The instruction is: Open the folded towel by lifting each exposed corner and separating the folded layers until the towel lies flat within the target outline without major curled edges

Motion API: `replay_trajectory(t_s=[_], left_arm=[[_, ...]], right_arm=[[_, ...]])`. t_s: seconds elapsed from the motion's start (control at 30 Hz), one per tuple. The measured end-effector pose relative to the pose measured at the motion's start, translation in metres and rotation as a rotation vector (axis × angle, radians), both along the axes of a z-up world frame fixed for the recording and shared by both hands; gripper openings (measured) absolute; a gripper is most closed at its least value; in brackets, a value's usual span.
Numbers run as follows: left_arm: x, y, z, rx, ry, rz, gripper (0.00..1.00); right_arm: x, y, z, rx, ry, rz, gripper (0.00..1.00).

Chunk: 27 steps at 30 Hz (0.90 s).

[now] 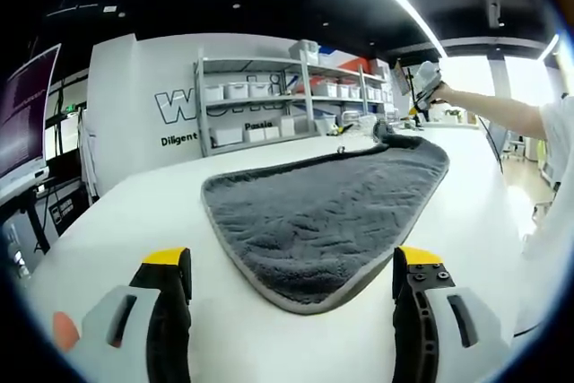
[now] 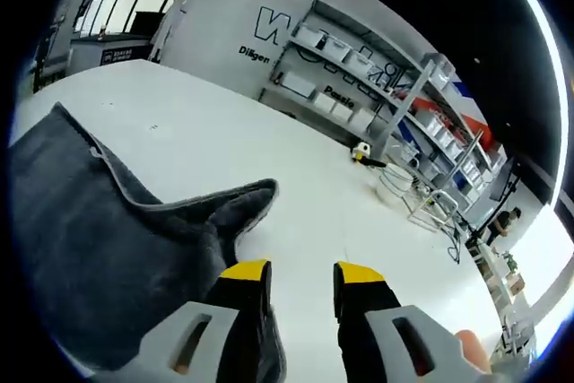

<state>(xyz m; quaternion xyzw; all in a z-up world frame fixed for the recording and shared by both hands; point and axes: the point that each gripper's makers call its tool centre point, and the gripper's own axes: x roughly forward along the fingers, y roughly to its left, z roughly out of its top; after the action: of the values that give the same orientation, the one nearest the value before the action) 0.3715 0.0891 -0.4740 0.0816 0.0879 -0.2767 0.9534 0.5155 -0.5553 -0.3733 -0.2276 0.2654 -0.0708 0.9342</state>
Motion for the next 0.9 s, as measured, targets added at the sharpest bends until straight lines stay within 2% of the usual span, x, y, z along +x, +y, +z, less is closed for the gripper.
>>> replay_trajectory(t_s=[0.23, 0.43, 0.63, 0.77, 0.9], left_arm=[[0.0, 0.0, -0.001, 0.004, 0.002, 0.004, 0.92], [0.0, 0.0, -0.001, 0.007, 0.004, 0.004, 0.92], [0.0, 0.001, -0.001, 0.008, 0.004, 0.006, 0.92], [0.0, 0.001, -0.002, 0.008, 0.006, 0.005, 0.92], [0.0, 0.0, -0.002, 0.012, 0.006, 0.002, 0.92]], right_arm=[[-0.012, 0.002, -0.002, -0.003, -0.007, 0.043, 0.3], [-0.026, 0.003, -0.003, 0.044, -0.036, 0.09, 0.34], [-0.046, 0.019, -0.012, 0.213, -0.097, 0.185, 0.38], [-0.057, 0.034, -0.014, 0.335, -0.143, 0.246, 0.46], [-0.073, 0.046, -0.013, 0.403, -0.174, 0.301, 0.51]])
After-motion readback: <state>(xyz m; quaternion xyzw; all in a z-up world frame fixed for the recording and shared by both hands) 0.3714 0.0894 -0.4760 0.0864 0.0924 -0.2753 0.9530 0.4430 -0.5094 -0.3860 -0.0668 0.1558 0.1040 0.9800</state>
